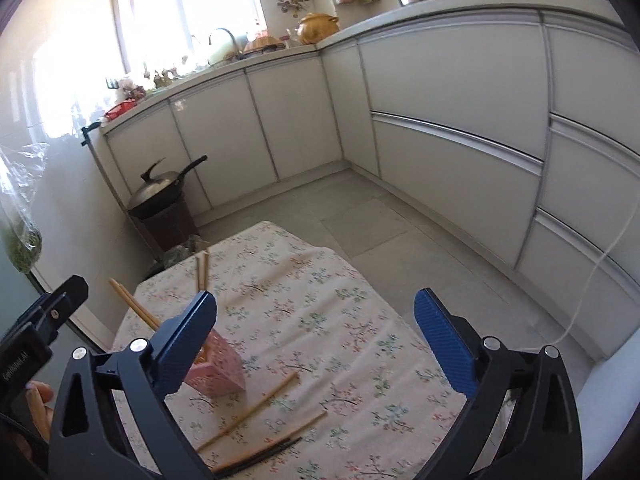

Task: Organize utensils
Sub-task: 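Move both open grippers back to the chopstick pile, then grasp a chopstick from the pile with the left gripper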

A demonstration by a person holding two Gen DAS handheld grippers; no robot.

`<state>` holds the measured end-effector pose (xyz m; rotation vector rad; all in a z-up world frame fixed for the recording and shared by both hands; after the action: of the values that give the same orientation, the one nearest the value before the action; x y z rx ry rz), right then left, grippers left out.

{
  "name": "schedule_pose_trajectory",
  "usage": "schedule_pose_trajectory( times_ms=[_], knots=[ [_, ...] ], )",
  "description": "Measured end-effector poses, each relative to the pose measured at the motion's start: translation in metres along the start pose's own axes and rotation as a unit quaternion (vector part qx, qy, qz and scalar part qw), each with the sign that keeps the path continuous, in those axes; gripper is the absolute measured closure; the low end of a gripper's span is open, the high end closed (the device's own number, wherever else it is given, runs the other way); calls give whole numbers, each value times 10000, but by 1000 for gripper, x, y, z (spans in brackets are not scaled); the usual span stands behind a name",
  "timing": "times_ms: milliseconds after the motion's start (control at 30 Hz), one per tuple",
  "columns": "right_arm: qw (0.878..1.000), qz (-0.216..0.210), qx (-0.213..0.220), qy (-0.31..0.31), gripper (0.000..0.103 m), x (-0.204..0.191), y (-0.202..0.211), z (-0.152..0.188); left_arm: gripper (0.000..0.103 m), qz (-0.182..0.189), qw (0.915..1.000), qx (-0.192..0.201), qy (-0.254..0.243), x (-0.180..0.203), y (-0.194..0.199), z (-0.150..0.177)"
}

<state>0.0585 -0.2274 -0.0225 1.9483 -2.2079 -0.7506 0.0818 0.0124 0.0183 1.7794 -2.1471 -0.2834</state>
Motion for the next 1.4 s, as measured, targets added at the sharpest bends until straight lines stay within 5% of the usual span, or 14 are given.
schedule_pose_trajectory(
  times_ms=[233, 433, 633, 800, 933, 1067, 1233, 1400],
  knots=[
    [9816, 420, -803, -1683, 7, 94, -1, 28, 7, 891, 9824, -1500, -673, 46, -50, 51],
    [9735, 431, -1084, -1965, 7, 116, -5, 39, 7, 817, 9527, -2449, -1606, 88, -100, 111],
    [9698, 416, -1242, -2056, 7, 134, -7, 47, 11, 546, 9370, -2771, -2054, 108, -145, 142],
    [9629, 440, -1458, -2226, 7, 152, -13, 54, 37, 293, 9209, -3145, -2283, 112, -184, 160],
    [9533, 261, -1659, -2510, 7, 157, -19, 58, 47, 25, 9092, -3394, -2410, 106, -203, 171],
    [9568, 145, -1731, -2331, 7, 147, -22, 59, 53, -92, 8962, -3736, -2390, 92, -214, 184],
    [9613, 171, -1746, -2123, 7, 140, -24, 61, 73, 256, 8993, -3882, -1997, 82, -214, 183],
    [9592, 245, -1883, -2097, 7, 137, -30, 67, 85, 297, 9070, -3609, -2151, 87, -202, 187]
  ],
)
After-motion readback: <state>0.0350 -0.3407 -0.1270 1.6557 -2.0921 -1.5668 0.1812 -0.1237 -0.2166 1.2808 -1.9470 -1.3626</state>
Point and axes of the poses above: each gripper's, at about its wrist camera, not at the fingertips, and y roughly against the way its jaws point, x to its right, z to its underside, the point moved 1 cm from there along -y, roughly the way its jaws point, and after that the axes turned 11 degrees about x, right-handed, at the moved point
